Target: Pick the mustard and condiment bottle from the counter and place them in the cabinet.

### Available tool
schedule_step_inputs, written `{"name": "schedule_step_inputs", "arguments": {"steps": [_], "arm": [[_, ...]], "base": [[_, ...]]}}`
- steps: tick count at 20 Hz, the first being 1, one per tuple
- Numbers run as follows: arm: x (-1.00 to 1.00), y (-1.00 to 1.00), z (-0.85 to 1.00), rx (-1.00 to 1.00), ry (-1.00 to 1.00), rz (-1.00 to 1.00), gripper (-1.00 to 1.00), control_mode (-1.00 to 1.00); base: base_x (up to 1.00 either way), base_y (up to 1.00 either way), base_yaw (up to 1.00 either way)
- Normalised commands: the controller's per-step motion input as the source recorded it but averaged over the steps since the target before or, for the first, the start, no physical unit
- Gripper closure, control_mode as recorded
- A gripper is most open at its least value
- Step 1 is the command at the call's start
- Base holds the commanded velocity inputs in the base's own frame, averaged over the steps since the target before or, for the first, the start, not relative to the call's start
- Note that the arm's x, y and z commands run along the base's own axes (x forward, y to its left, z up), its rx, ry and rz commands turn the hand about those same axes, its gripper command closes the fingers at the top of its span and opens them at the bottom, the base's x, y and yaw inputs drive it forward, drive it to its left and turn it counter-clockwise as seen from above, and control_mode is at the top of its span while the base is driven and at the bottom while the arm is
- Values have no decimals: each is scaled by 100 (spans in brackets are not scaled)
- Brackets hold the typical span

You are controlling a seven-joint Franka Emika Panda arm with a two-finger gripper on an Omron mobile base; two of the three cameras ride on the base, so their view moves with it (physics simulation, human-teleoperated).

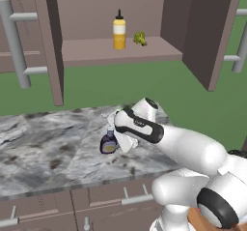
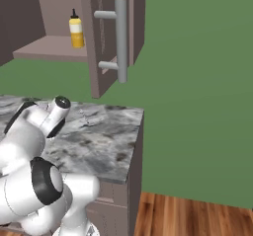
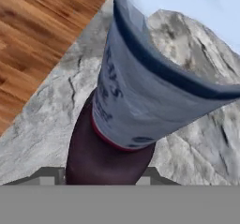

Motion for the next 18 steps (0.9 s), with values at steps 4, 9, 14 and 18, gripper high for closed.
{"name": "schedule_step_inputs", "arguments": {"steps": [4,9,14,18], "arm": [[0,0,29,4,11,-49,100,-100],[-1,0,22,2,24,-44,100,-100],[-1,0,10,2,29,-41,100,-100],[0,0,19,4,28,-38,100,-100]], "base": [[0,0,0],[0,0,0],[0,0,0],[0,0,0]]}}
